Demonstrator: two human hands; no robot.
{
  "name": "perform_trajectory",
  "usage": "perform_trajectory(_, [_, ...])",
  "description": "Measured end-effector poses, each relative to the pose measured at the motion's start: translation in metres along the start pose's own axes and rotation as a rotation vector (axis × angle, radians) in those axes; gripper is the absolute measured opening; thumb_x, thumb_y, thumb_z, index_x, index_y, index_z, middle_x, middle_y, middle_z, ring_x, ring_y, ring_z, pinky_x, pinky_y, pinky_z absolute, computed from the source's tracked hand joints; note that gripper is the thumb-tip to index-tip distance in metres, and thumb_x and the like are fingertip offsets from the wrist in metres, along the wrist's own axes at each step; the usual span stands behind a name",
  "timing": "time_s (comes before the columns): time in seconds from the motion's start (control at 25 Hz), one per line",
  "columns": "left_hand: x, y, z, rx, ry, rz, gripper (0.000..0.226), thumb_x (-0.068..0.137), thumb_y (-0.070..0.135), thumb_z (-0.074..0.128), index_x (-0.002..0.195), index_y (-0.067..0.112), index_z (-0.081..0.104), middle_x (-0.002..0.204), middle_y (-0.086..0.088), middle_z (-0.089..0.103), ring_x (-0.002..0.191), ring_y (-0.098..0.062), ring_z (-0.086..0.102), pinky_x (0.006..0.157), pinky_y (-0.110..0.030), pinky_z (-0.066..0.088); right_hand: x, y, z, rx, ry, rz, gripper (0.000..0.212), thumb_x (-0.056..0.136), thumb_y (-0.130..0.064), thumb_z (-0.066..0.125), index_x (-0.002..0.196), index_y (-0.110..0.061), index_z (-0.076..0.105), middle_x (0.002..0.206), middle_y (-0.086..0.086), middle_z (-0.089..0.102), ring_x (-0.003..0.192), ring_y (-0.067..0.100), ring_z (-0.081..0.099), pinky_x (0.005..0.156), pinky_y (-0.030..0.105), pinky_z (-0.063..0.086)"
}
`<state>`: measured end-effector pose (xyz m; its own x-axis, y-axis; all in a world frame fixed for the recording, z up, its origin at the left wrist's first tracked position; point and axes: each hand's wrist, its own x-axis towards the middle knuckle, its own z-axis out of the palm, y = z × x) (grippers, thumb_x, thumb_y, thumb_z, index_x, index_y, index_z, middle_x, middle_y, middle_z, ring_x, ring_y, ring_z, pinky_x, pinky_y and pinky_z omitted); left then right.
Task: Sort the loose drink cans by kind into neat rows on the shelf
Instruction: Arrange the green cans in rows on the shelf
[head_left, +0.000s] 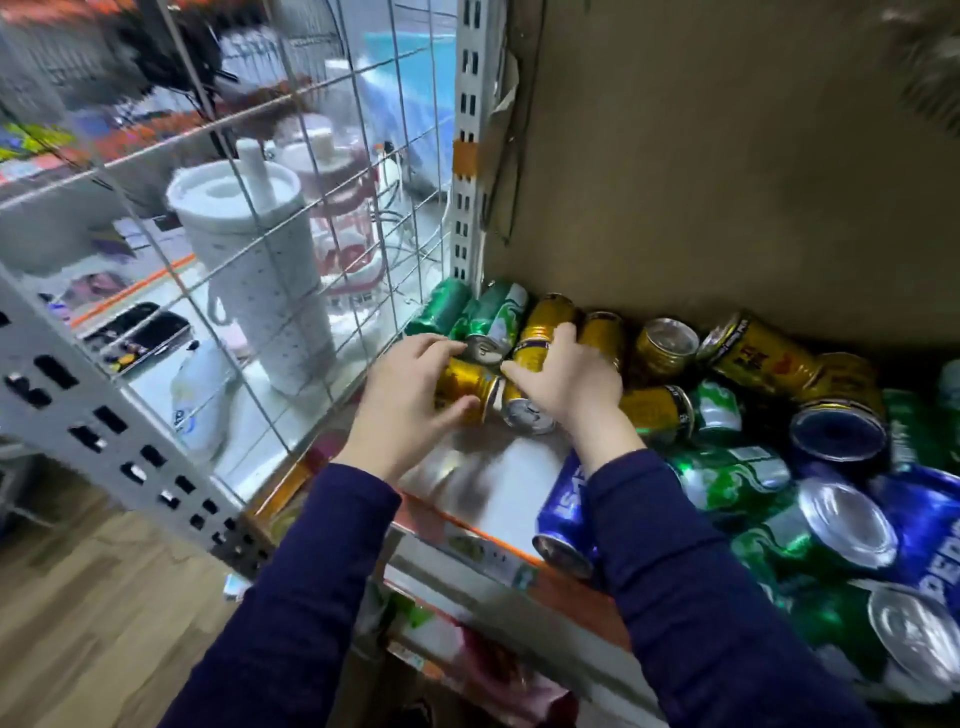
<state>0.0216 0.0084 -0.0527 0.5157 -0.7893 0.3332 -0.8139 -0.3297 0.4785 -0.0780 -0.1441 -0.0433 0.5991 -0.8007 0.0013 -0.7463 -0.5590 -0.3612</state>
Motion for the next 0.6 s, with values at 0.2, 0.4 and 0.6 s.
perform_trajectory(0.2, [0.019,-0.019,0.017,0.107,-0.215,0.129,0.087,0.058,0.038,0.086,0.135,0.018,0.051,0.132,-0.004,0.055,0.122,-0.025,0.045,0.104,-0.037,0.035,-0.002,0.001,-0.001,0.185,-0.065,0.146,0.083,0.079,-0.052,0.07,0.136,-0.006,0.029,0.129,0.017,0.054,0.113,0.036,0.056,0.089,0.038,0.044])
perform_trajectory(0.4, [0.023,-0.019,0.027,0.106,-0.103,0.089,0.075,0.062,0.043,0.082,0.13,0.03,0.052,0.125,0.005,0.056,0.115,-0.023,0.046,0.091,-0.041,0.034,-0.037,0.015,-0.018,0.506,0.07,0.218,0.083,0.074,-0.049,0.075,0.141,-0.019,0.037,0.134,0.007,0.052,0.121,0.026,0.051,0.099,0.035,0.039])
perform_trajectory(0.6, [0.025,0.034,0.021,-0.536,0.013,0.077,0.058,0.066,0.046,0.083,0.112,0.025,0.055,0.1,0.013,0.058,0.091,-0.002,0.057,0.079,-0.015,0.043,-0.08,0.043,-0.061,0.654,0.387,0.235,0.072,0.067,-0.052,0.072,0.129,-0.023,0.052,0.123,0.0,0.059,0.111,0.017,0.056,0.099,0.042,0.046])
